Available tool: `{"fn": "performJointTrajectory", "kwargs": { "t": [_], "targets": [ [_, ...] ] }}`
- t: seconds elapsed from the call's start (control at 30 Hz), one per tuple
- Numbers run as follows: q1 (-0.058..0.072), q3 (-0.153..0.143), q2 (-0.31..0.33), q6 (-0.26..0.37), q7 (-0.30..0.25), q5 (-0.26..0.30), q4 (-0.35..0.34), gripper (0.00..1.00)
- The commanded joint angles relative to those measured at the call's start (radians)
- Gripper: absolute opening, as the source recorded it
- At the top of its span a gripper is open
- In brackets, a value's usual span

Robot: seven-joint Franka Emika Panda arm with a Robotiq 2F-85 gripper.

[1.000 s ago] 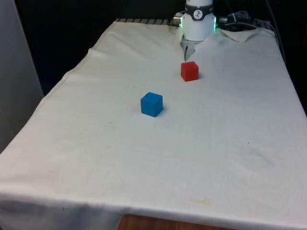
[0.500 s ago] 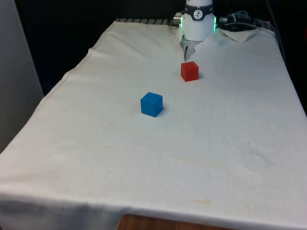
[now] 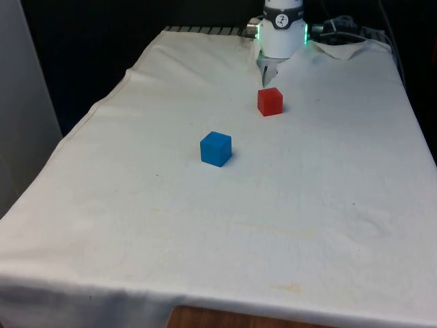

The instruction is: Stack the two cubes.

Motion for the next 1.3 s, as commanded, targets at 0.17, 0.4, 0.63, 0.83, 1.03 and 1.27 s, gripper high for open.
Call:
{"fn": "performJointTrajectory", "kwargs": {
  "t": [0.17, 0.4, 0.63, 0.83, 1.03, 1.27],
  "targets": [
    [-0.003, 0.004, -0.024, 0.039, 0.005, -0.027, -0.046, 1.00],
    [-0.003, 0.003, -0.039, 0.082, 0.000, -0.039, -0.090, 1.00],
    [-0.004, 0.002, -0.050, 0.135, -0.019, -0.038, -0.137, 1.00],
    [-0.006, 0.001, -0.053, 0.180, -0.040, -0.037, -0.174, 1.00],
    [-0.008, 0.001, -0.054, 0.225, -0.063, -0.035, -0.214, 1.00],
    [-0.010, 0.000, -0.053, 0.276, -0.086, -0.035, -0.256, 1.00]
  ]
}}
